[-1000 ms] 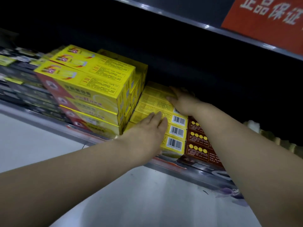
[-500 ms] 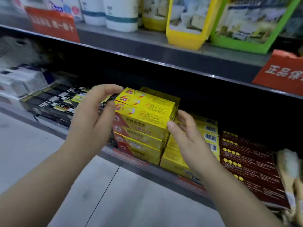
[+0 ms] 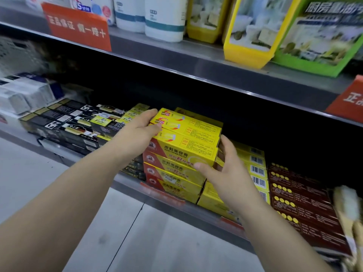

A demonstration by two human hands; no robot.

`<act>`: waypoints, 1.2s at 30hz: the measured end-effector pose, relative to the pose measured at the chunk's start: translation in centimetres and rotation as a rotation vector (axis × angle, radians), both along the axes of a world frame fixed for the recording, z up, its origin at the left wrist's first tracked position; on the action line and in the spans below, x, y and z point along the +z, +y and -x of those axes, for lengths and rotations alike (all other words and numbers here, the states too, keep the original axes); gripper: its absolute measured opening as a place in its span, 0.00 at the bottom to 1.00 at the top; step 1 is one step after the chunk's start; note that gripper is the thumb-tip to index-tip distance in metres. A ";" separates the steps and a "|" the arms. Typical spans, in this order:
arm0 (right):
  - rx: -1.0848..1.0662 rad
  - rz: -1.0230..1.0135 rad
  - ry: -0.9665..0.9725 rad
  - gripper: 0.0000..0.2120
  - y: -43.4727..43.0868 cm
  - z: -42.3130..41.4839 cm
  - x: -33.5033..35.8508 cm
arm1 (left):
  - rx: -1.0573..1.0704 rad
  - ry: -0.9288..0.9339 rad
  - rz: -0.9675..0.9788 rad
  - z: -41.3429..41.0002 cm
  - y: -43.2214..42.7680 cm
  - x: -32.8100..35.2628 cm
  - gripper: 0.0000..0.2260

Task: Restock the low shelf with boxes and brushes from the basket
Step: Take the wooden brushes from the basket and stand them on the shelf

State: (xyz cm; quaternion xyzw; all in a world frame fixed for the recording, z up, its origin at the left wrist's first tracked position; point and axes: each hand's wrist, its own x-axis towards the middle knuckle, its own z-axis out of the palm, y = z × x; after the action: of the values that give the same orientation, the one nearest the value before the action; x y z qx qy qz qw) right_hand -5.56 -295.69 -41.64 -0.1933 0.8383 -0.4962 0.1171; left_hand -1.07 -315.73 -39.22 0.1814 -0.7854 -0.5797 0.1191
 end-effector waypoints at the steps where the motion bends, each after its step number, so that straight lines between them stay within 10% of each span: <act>1: -0.016 0.017 -0.003 0.44 0.0 0.1 -0.1 | -0.003 -0.003 0.005 0.1 -0.1 -0.1 0.22; 36: -0.144 -0.047 0.241 0.37 0.4 -1.8 0.9 | 0.007 0.111 0.112 -1.9 -2.1 -0.1 0.21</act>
State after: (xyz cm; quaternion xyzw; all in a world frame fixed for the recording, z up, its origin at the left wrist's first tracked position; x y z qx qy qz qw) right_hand -3.77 -295.33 -40.77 -0.1882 0.8694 -0.4567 -0.0159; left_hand 0.86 -317.81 -39.31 0.1450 -0.8081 -0.5437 0.1745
